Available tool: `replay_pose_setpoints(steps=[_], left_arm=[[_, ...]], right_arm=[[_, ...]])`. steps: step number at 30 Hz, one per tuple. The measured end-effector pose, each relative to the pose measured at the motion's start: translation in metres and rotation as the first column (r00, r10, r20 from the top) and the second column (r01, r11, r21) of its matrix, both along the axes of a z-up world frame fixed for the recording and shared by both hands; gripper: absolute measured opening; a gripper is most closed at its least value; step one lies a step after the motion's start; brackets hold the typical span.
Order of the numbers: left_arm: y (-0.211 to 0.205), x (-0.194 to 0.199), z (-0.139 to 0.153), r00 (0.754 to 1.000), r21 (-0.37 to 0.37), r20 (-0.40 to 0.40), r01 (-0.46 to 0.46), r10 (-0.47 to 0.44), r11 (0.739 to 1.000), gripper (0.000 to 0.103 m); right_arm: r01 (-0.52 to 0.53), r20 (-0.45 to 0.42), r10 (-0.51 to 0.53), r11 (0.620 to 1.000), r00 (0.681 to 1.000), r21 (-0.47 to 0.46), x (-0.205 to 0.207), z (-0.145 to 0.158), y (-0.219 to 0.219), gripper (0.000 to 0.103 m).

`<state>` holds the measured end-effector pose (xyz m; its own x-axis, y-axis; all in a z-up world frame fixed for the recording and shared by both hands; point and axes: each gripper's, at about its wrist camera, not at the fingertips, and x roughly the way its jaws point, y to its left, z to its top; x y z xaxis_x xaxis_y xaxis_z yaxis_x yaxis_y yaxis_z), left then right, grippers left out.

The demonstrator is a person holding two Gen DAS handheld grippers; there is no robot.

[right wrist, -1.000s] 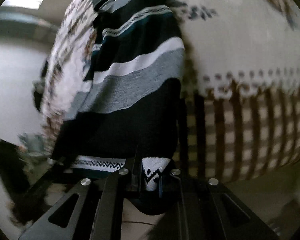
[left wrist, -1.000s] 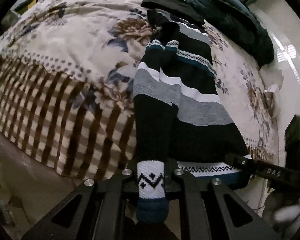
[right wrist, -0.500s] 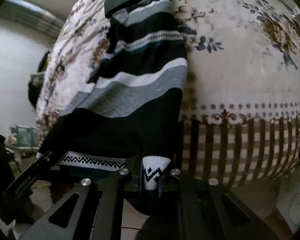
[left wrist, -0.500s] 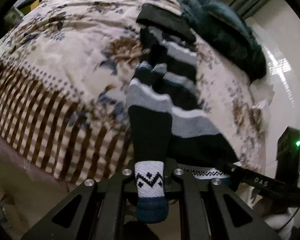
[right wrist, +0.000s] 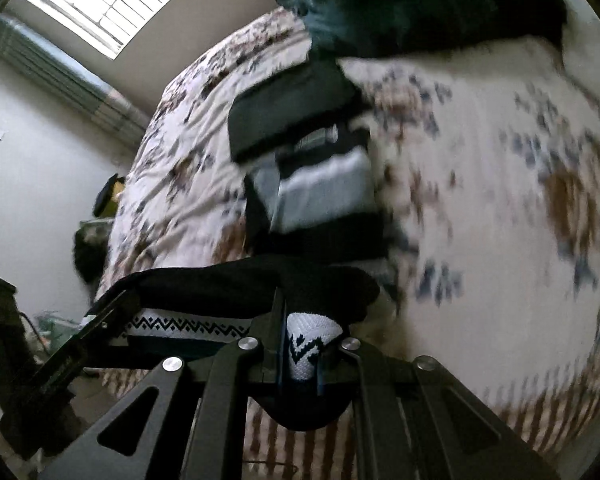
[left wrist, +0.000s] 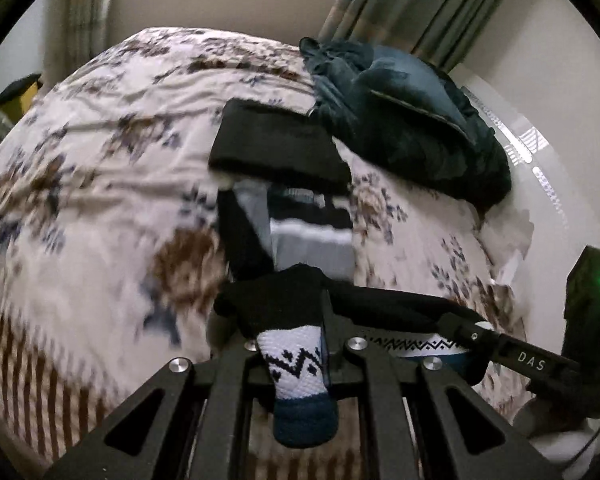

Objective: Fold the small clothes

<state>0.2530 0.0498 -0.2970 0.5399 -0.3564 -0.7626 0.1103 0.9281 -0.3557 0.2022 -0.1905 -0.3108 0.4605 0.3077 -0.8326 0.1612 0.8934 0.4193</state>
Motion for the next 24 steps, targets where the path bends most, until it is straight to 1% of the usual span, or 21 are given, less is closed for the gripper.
replay_pose_setpoints(steps=[3, 5, 6, 7, 9, 11, 13, 14, 15, 16, 17, 18, 19, 20, 21, 22, 23, 24], left_arm=[[-0.006, 0.049, -0.008, 1.0, 0.003, -0.002, 0.02, -0.02, 1.0, 0.008], [-0.01, 0.081, -0.016, 0.999, 0.001, -0.013, 0.034, -0.034, 0.999, 0.008], [-0.011, 0.099, -0.021, 0.999, -0.002, -0.021, 0.038, -0.038, 0.999, 0.008], [-0.012, 0.114, -0.026, 0.999, -0.007, -0.028, 0.041, -0.041, 0.999, 0.008], [-0.015, 0.148, -0.041, 0.997, -0.017, -0.054, 0.048, -0.049, 0.999, 0.008], [-0.019, 0.183, -0.062, 0.992, -0.035, -0.104, 0.063, -0.066, 0.997, 0.008], [-0.023, 0.211, -0.084, 0.983, -0.063, -0.168, 0.068, -0.078, 0.996, 0.01], [-0.022, 0.227, -0.097, 0.976, -0.091, -0.203, 0.061, -0.079, 0.994, 0.01], [-0.019, 0.242, -0.112, 0.968, -0.114, -0.241, 0.047, -0.074, 0.992, 0.011], [-0.016, 0.253, -0.125, 0.959, -0.137, -0.276, 0.03, -0.067, 0.99, 0.014], [-0.011, 0.263, -0.138, 0.949, -0.185, -0.309, 0.004, -0.062, 0.983, 0.018], [-0.005, 0.271, -0.148, 0.94, -0.229, -0.338, -0.029, -0.052, 0.973, 0.022], [0.002, 0.276, -0.155, 0.934, -0.25, -0.357, -0.059, -0.035, 0.966, 0.022], [0.009, 0.278, -0.158, 0.933, -0.275, -0.36, -0.08, -0.025, 0.958, 0.022], [0.017, 0.278, -0.159, 0.939, -0.294, -0.345, -0.093, -0.015, 0.951, 0.027], [0.024, 0.278, -0.16, 0.942, -0.3, -0.337, -0.1, -0.007, 0.949, 0.04], [0.033, 0.275, -0.161, 0.943, -0.321, -0.332, -0.112, -0.001, 0.94, 0.045], [0.04, 0.275, -0.161, 0.945, -0.338, -0.326, -0.124, 0.007, 0.933, 0.054]], right_arm=[[0.021, 0.0, -0.021, 0.999, 1.0, -0.037, 0.05, -0.004, -0.002, 0.01], [0.039, -0.008, -0.04, 0.998, 0.999, -0.046, 0.083, -0.01, -0.002, 0.01], [0.052, -0.02, -0.053, 0.997, 0.998, -0.051, 0.107, -0.016, -0.004, 0.01], [0.063, -0.025, -0.065, 0.997, 0.998, -0.049, 0.119, -0.021, -0.004, 0.01], [0.09, -0.048, -0.092, 0.995, 0.995, -0.046, 0.161, -0.036, -0.008, 0.01], [0.107, -0.069, -0.11, 0.993, 0.992, -0.046, 0.189, -0.051, -0.01, 0.01], [0.126, -0.123, -0.13, 0.991, 0.984, -0.038, 0.227, -0.078, -0.014, 0.011], [0.142, -0.154, -0.143, 0.99, 0.978, -0.018, 0.241, -0.092, -0.018, 0.011], [0.17, -0.183, -0.162, 0.985, 0.97, 0.031, 0.254, -0.108, -0.025, 0.015], [0.207, -0.198, -0.182, 0.972, 0.963, 0.113, 0.266, -0.126, -0.035, 0.015], [0.228, -0.203, -0.194, 0.96, 0.96, 0.163, 0.271, -0.136, -0.042, 0.015], [0.264, -0.21, -0.216, 0.936, 0.953, 0.234, 0.28, -0.149, -0.053, 0.018], [0.278, -0.211, -0.225, 0.921, 0.951, 0.274, 0.282, -0.157, -0.06, 0.023], [0.285, -0.207, -0.23, 0.911, 0.951, 0.297, 0.283, -0.162, -0.064, 0.025], [0.295, -0.197, -0.241, 0.898, 0.95, 0.326, 0.282, -0.166, -0.071, 0.033], [0.298, -0.188, -0.245, 0.891, 0.951, 0.342, 0.28, -0.167, -0.074, 0.039], [0.297, -0.181, -0.247, 0.886, 0.952, 0.356, 0.277, -0.169, -0.078, 0.04], [0.295, -0.181, -0.244, 0.887, 0.953, 0.356, 0.273, -0.173, -0.081, 0.042]])
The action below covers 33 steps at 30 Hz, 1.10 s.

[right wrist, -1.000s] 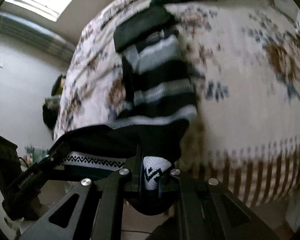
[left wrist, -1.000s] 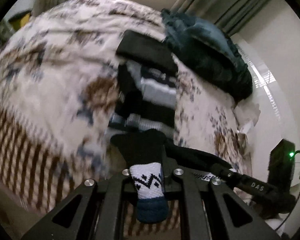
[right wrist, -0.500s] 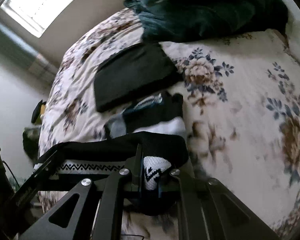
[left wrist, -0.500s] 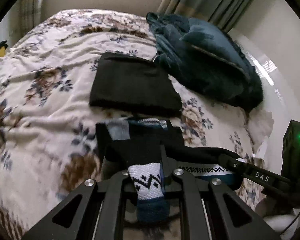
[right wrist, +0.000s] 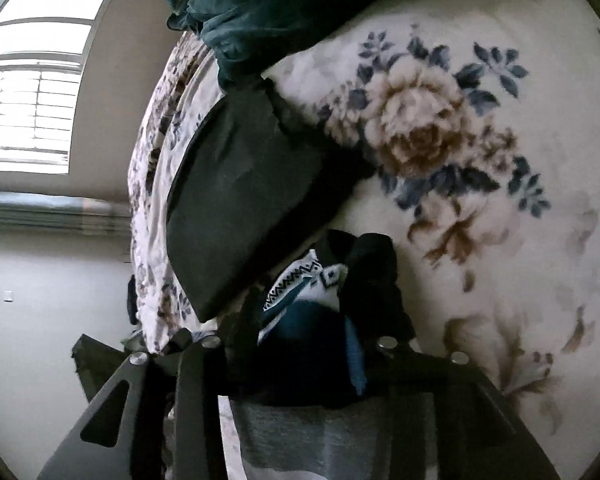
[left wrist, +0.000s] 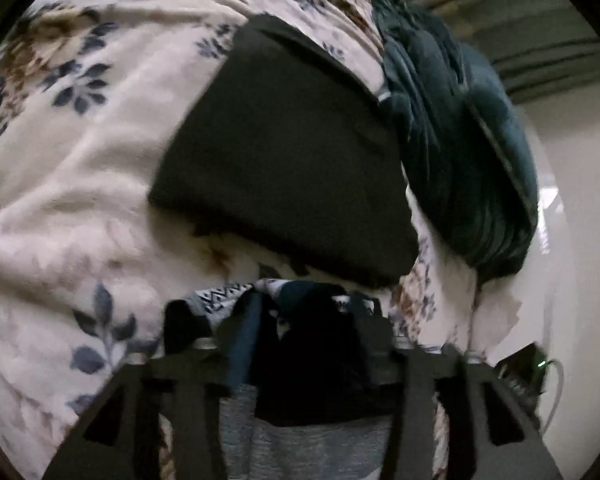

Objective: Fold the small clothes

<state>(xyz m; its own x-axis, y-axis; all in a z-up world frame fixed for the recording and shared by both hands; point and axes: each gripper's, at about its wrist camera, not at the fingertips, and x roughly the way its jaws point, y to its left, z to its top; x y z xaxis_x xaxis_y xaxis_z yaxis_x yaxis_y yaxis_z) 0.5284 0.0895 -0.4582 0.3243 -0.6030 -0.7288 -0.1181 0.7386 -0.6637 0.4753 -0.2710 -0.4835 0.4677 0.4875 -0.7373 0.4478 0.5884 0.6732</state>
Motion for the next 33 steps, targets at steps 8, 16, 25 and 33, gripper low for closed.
replay_pose_setpoints(steps=[8, 16, 25, 33], left_arm=[[-0.013, -0.015, -0.001, 0.99, 0.111, 0.033, 0.133, -0.138, 0.985, 0.061], [-0.02, -0.06, 0.022, 0.978, 0.251, 0.097, 0.153, -0.182, 0.956, 0.061], [-0.046, 0.03, -0.026, 0.987, 0.308, 0.007, 0.153, -0.163, 0.939, 0.061], [-0.055, 0.008, -0.039, 0.958, 0.263, -0.007, 0.28, -0.288, 0.923, 0.044]], right_arm=[[-0.056, 0.013, 0.058, 0.991, 0.998, -0.119, -0.006, 0.007, -0.011, 0.057], [-0.379, -0.219, 0.315, 0.834, 0.924, -0.402, -0.006, 0.01, 0.021, 0.057], [-0.31, -0.191, 0.251, 0.847, 0.949, -0.431, 0.057, -0.018, 0.037, 0.057], [-0.278, -0.208, 0.226, 0.922, 0.952, -0.269, 0.033, -0.034, 0.014, 0.054]])
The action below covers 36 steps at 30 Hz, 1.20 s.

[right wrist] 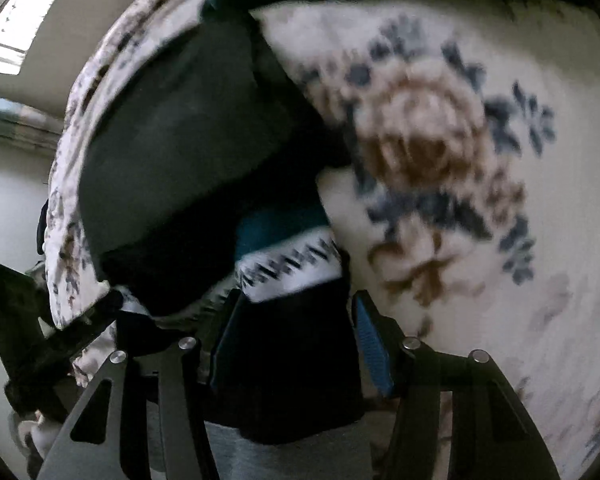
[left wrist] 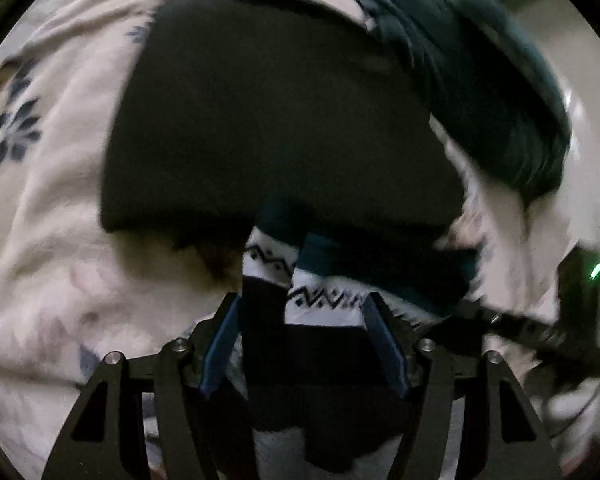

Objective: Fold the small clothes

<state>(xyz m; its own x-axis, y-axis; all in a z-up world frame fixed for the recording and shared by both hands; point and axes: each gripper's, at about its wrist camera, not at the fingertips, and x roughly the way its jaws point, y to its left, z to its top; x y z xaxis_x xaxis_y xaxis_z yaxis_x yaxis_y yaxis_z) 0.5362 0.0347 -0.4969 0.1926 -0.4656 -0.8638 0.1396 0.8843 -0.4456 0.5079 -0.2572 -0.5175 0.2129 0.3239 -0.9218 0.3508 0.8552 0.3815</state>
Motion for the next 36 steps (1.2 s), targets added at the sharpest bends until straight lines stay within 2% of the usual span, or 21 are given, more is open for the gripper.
replay_pose_setpoints(steps=[1, 2, 3, 5, 6, 9, 11, 12, 13, 14, 15, 18, 19, 23, 25, 27, 29, 32, 33, 34, 36], left_arm=[[-0.003, 0.002, -0.001, 1.0, -0.003, 0.016, 0.006, -0.006, 1.0, 0.011], [-0.003, 0.001, 0.001, 1.0, -0.007, 0.018, 0.012, -0.012, 1.0, 0.011], [0.001, -0.004, 0.013, 0.998, -0.024, 0.056, 0.002, 0.0, 1.0, 0.01], [0.015, -0.015, 0.033, 0.993, -0.072, 0.113, -0.025, 0.033, 0.997, 0.009], [0.023, -0.016, 0.038, 0.993, -0.092, 0.105, -0.043, 0.053, 0.995, 0.009], [0.036, 0.0, 0.012, 0.996, -0.079, 0.01, -0.091, 0.092, 0.993, 0.013], [0.045, 0.008, -0.009, 0.99, -0.094, -0.084, -0.124, 0.116, 0.988, 0.017], [0.051, 0.008, -0.011, 0.984, -0.116, -0.115, -0.147, 0.134, 0.982, 0.028], [0.056, 0.005, -0.007, 0.983, -0.119, -0.111, -0.162, 0.149, 0.98, 0.036], [0.062, -0.004, 0.002, 0.985, -0.135, -0.085, -0.164, 0.153, 0.977, 0.038], [0.067, -0.011, 0.006, 0.985, -0.149, -0.079, -0.164, 0.154, 0.975, 0.042], [0.089, -0.054, 0.018, 0.978, -0.227, -0.089, -0.206, 0.19, 0.952, 0.068], [0.098, -0.074, 0.019, 0.97, -0.259, -0.115, -0.237, 0.214, 0.936, 0.071], [0.109, -0.15, 0.017, 0.927, -0.318, -0.208, -0.366, 0.312, 0.875, 0.074], [0.109, -0.191, 0.017, 0.892, -0.33, -0.22, -0.449, 0.395, 0.83, 0.074], [0.101, -0.229, 0.015, 0.848, -0.339, -0.24, -0.529, 0.472, 0.778, 0.074], [0.087, -0.25, 0.009, 0.827, -0.357, -0.26, -0.561, 0.498, 0.747, 0.074], [0.06, -0.259, -0.004, 0.819, -0.398, -0.265, -0.573, 0.508, 0.716, 0.077], [0.053, -0.258, -0.008, 0.822, -0.393, -0.239, -0.569, 0.517, 0.722, 0.079], [0.046, -0.254, -0.013, 0.813, -0.388, -0.225, -0.58, 0.537, 0.716, 0.08], [0.038, -0.245, -0.026, 0.783, -0.393, -0.232, -0.618, 0.578, 0.68, 0.082]], right_arm=[[0.009, 0.0, -0.009, 1.0, 1.0, 0.007, -0.002, -0.005, -0.001, 0.031], [0.016, 0.005, -0.016, 1.0, 1.0, 0.008, -0.004, -0.007, 0.0, 0.02], [0.017, 0.021, -0.017, 1.0, 1.0, 0.002, -0.007, -0.004, 0.001, 0.016], [0.0, 0.069, 0.001, 1.0, 0.998, -0.009, -0.013, 0.008, 0.007, 0.013], [-0.018, 0.1, 0.019, 1.0, 0.995, -0.012, -0.017, 0.018, 0.011, 0.013], [-0.047, 0.132, 0.056, 0.997, 0.99, -0.066, -0.004, 0.029, 0.019, 0.013], [-0.082, 0.097, 0.09, 0.993, 0.991, -0.087, 0.008, 0.02, 0.024, 0.013], [-0.107, 0.036, 0.11, 0.991, 0.993, -0.084, 0.014, 0.008, 0.025, 0.013], [-0.112, -0.005, 0.112, 0.991, 0.994, -0.079, 0.017, 0.003, 0.023, 0.015], [-0.1, -0.018, 0.099, 0.993, 0.995, -0.062, 0.014, 0.004, 0.018, 0.018], [-0.078, 0.009, 0.079, 0.997, 0.997, -0.026, 0.006, 0.011, 0.009, 0.024], [-0.061, 0.04, 0.06, 0.998, 0.997, 0.022, -0.019, 0.025, -0.012, 0.064], [-0.06, 0.037, 0.059, 0.997, 0.998, 0.048, -0.028, 0.025, -0.019, 0.071], [-0.065, -0.007, 0.067, 0.99, 0.998, 0.124, -0.065, 0.017, -0.045, 0.076], [-0.071, -0.023, 0.076, 0.983, 0.997, 0.171, -0.077, 0.007, -0.049, 0.094], [-0.07, -0.029, 0.078, 0.977, 0.997, 0.202, -0.075, -0.001, -0.047, 0.095], [-0.068, -0.026, 0.077, 0.967, 0.997, 0.246, -0.066, -0.011, -0.046, 0.095], [-0.093, -0.008, 0.101, 0.941, 0.995, 0.325, -0.034, -0.03, -0.042, 0.095], [-0.102, -0.007, 0.112, 0.931, 0.994, 0.35, -0.023, -0.038, -0.039, 0.095], [-0.111, -0.008, 0.122, 0.925, 0.993, 0.363, -0.015, -0.043, -0.039, 0.095], [-0.137, -0.018, 0.155, 0.914, 0.988, 0.382, 0.004, -0.055, -0.035, 0.095]])
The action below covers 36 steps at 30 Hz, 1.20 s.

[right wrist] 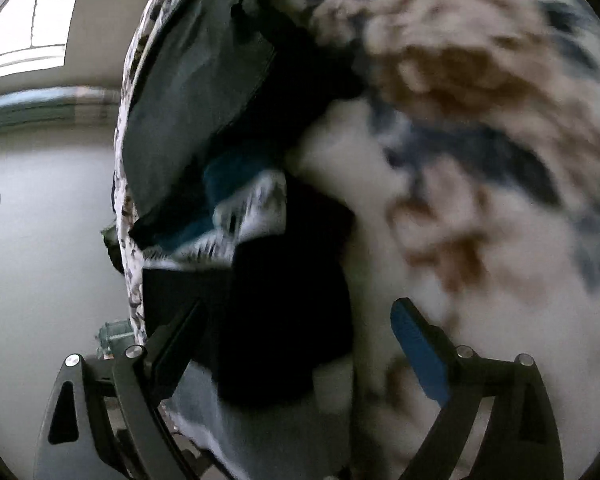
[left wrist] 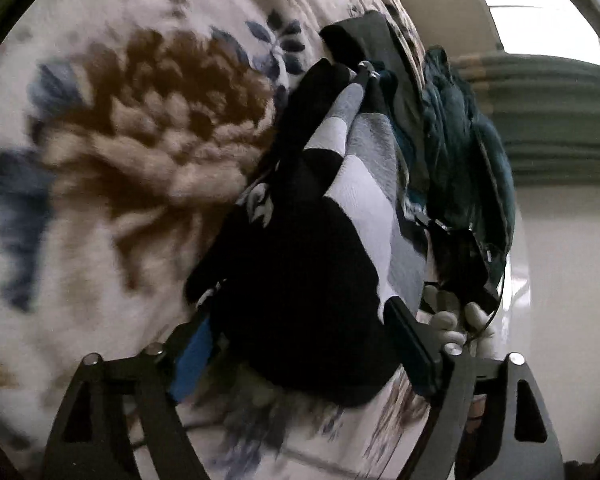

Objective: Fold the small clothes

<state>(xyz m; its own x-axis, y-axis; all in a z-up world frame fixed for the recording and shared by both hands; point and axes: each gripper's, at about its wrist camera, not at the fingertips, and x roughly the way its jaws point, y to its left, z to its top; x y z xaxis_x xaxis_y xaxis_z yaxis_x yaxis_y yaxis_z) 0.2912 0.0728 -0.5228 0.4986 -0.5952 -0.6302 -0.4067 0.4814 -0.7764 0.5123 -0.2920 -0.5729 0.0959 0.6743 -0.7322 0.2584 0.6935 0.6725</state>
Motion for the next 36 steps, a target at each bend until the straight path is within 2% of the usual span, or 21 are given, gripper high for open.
replay_pose_setpoints(steps=[3, 5, 6, 7, 9, 10, 14, 16, 18, 20, 21, 23, 24, 25, 26, 27, 29, 31, 33, 35, 36], left_arm=[[-0.002, 0.006, -0.005, 0.996, -0.016, -0.019, -0.091, 0.09, 0.996, 0.083], [-0.005, 0.011, -0.003, 0.991, -0.013, -0.013, -0.131, 0.131, 0.991, 0.082], [-0.004, 0.011, 0.0, 0.988, -0.008, 0.008, -0.155, 0.155, 0.988, 0.076], [-0.002, 0.01, 0.0, 0.985, -0.005, 0.015, -0.169, 0.17, 0.986, 0.062], [0.002, 0.017, 0.007, 0.984, 0.002, 0.025, -0.179, 0.179, 0.984, 0.048], [0.005, 0.019, 0.011, 0.984, 0.012, 0.036, -0.176, 0.175, 0.984, 0.046], [0.021, 0.042, 0.034, 0.995, 0.046, 0.057, -0.09, 0.087, 0.995, 0.045], [0.033, 0.069, 0.049, 0.997, 0.091, 0.077, 0.0, -0.007, 0.996, 0.045], [0.044, 0.1, 0.062, 0.986, 0.158, 0.101, 0.118, -0.135, 0.98, 0.046], [0.05, 0.13, 0.062, 0.966, 0.186, 0.067, 0.232, -0.248, 0.955, 0.054], [0.052, 0.137, 0.062, 0.956, 0.221, 0.042, 0.275, -0.291, 0.936, 0.061], [0.056, 0.134, 0.064, 0.939, 0.273, 0.005, 0.329, -0.343, 0.904, 0.065], [0.058, 0.127, 0.065, 0.936, 0.288, -0.006, 0.337, -0.351, 0.896, 0.066], [0.062, 0.115, 0.067, 0.938, 0.29, -0.006, 0.335, -0.348, 0.897, 0.067], [0.063, 0.105, 0.069, 0.942, 0.282, -0.002, 0.322, -0.335, 0.904, 0.071], [0.065, 0.091, 0.07, 0.949, 0.274, -0.005, 0.303, -0.314, 0.913, 0.08], [0.063, 0.062, 0.067, 0.961, 0.267, -0.005, 0.267, -0.276, 0.926, 0.08], [0.056, 0.048, 0.056, 0.967, 0.244, -0.006, 0.248, -0.254, 0.938, 0.08], [0.045, 0.045, 0.039, 0.969, 0.222, -0.028, 0.245, -0.245, 0.944, 0.08], [0.034, 0.05, 0.018, 0.966, 0.212, -0.05, 0.259, -0.254, 0.942, 0.08], [0.028, 0.054, 0.008, 0.964, 0.187, -0.048, 0.264, -0.26, 0.946, 0.08]], right_arm=[[-0.054, -0.026, 0.055, 0.998, 0.998, 0.026, 0.013, -0.013, 0.013, 0.094], [-0.074, -0.012, 0.074, 0.997, 0.997, 0.016, 0.013, -0.011, 0.02, 0.084], [-0.098, -0.014, 0.098, 0.995, 0.995, 0.005, 0.011, -0.011, 0.025, 0.057], [-0.107, -0.015, 0.107, 0.994, 0.994, 0.001, 0.007, -0.01, 0.025, 0.037], [-0.097, -0.003, 0.097, 0.995, 0.995, 0.006, -0.005, -0.008, 0.025, 0.026], [-0.083, 0.004, 0.083, 0.997, 0.997, 0.008, -0.008, -0.006, 0.025, 0.022], [0.04, 0.021, -0.041, 0.998, 0.999, 0.05, -0.044, 0.011, 0.011, 0.019], [0.116, 0.02, -0.118, 0.991, 0.993, 0.071, -0.079, 0.024, 0.005, 0.018], [0.179, 0.015, -0.181, 0.981, 0.983, 0.071, -0.126, 0.039, 0.003, 0.018], [0.215, -0.019, -0.214, 0.973, 0.977, 0.084, -0.162, 0.042, 0.009, 0.018], [0.222, -0.045, -0.219, 0.972, 0.975, 0.077, -0.181, 0.04, 0.015, 0.021], [0.199, -0.103, -0.195, 0.979, 0.975, 0.035, -0.197, 0.033, 0.026, 0.036], [0.175, -0.129, -0.173, 0.985, 0.976, -0.002, -0.202, 0.03, 0.028, 0.051], [0.172, -0.125, -0.175, 0.985, 0.977, -0.031, -0.206, 0.031, 0.024, 0.061], [0.182, -0.104, -0.188, 0.981, 0.977, -0.063, -0.21, 0.035, 0.016, 0.065], [0.187, -0.076, -0.196, 0.977, 0.978, -0.104, -0.212, 0.044, 0.003, 0.074], [0.195, -0.022, -0.201, 0.968, 0.979, -0.159, -0.21, 0.058, -0.022, 0.078], [0.172, 0.041, -0.167, 0.966, 0.985, -0.191, -0.193, 0.07, -0.036, 0.09], [0.106, 0.08, -0.093, 0.981, 0.992, -0.164, -0.158, 0.064, -0.035, 0.092], [-0.006, 0.084, 0.018, 0.991, 0.996, -0.133, -0.117, 0.048, -0.018, 0.092], [-0.088, 0.076, 0.1, 0.985, 0.992, -0.151, -0.094, 0.031, -0.005, 0.092]])
